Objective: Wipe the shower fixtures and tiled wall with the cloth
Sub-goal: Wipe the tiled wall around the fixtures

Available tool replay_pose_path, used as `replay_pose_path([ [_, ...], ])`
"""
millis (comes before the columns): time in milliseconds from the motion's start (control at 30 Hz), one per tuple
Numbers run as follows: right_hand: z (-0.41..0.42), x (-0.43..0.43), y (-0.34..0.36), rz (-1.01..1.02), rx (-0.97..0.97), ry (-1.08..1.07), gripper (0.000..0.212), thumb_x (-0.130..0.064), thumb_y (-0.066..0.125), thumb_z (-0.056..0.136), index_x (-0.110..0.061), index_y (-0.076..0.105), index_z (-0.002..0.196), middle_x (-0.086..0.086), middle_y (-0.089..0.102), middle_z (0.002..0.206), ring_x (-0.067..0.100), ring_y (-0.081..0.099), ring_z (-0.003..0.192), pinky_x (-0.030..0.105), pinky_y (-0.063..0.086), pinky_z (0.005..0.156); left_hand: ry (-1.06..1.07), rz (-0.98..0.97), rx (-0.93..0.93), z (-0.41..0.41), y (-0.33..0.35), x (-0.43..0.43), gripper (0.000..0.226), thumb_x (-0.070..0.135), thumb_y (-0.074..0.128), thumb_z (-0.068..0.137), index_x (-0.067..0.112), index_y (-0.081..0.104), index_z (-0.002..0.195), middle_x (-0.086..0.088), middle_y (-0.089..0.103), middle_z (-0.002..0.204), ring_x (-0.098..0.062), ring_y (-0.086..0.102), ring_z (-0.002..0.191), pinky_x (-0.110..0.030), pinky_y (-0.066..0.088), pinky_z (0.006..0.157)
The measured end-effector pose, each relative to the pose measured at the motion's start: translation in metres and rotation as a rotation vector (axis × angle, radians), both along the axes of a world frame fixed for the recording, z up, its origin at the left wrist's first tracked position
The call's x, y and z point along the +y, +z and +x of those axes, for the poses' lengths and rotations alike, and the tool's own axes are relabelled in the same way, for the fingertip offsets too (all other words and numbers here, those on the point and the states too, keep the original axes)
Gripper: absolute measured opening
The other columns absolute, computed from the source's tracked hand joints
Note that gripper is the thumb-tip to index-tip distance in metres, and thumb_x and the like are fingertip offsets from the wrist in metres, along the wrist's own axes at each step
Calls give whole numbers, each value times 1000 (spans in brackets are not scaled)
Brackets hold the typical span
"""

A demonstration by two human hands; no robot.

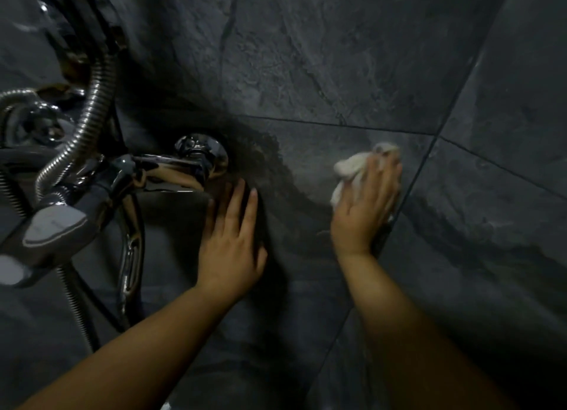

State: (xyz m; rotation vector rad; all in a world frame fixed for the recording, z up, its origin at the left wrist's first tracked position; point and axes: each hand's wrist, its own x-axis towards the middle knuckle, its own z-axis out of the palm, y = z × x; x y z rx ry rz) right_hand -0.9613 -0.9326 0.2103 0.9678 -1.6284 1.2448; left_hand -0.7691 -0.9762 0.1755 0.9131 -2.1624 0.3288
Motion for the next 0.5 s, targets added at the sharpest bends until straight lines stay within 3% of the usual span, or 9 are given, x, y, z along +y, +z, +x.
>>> replay_pose_path([
  [67,16,-14,34,-242,-191,13,49,-30,44,95,-6,45,137,23,39,144,39,33,134,53,26,109,-32,-21,73,0,-3,-5,82,34,48,70,4,23,142,-14,15,150,-28,20,138,-44,17,111],
  [100,27,-23,43,-278,-183,14,49,-29,45,93,-6,46,135,21,40,143,39,34,134,52,26,109,-50,-24,119,-1,-4,-7,80,33,45,71,4,23,142,-15,18,150,-27,22,137,-43,19,111],
  [267,62,-40,0,10,339,107,47,-31,48,89,-21,45,135,9,46,142,29,33,135,46,19,111,-128,-6,301,-1,-8,-12,77,30,41,73,1,25,142,-21,35,146,-27,32,129,-43,34,108],
  [367,35,-23,-18,179,593,101,48,-34,48,88,-25,41,134,8,47,141,28,30,135,45,20,110,-145,-33,278,0,-11,-17,75,30,40,72,0,33,141,-20,36,146,-25,33,131,-34,20,109],
  [433,22,-20,0,138,524,80,54,-33,48,84,-25,43,136,8,45,143,30,31,136,48,22,109,-145,-49,263,-1,-9,-17,76,31,38,74,5,29,144,-15,25,153,-25,28,138,-29,8,112],
  [500,34,-28,29,-14,287,77,55,-33,41,85,-23,44,139,5,39,148,31,31,138,49,22,111,-124,-81,271,-6,-14,-20,77,32,36,75,7,21,147,-10,13,156,-23,20,143,-25,-2,112],
])
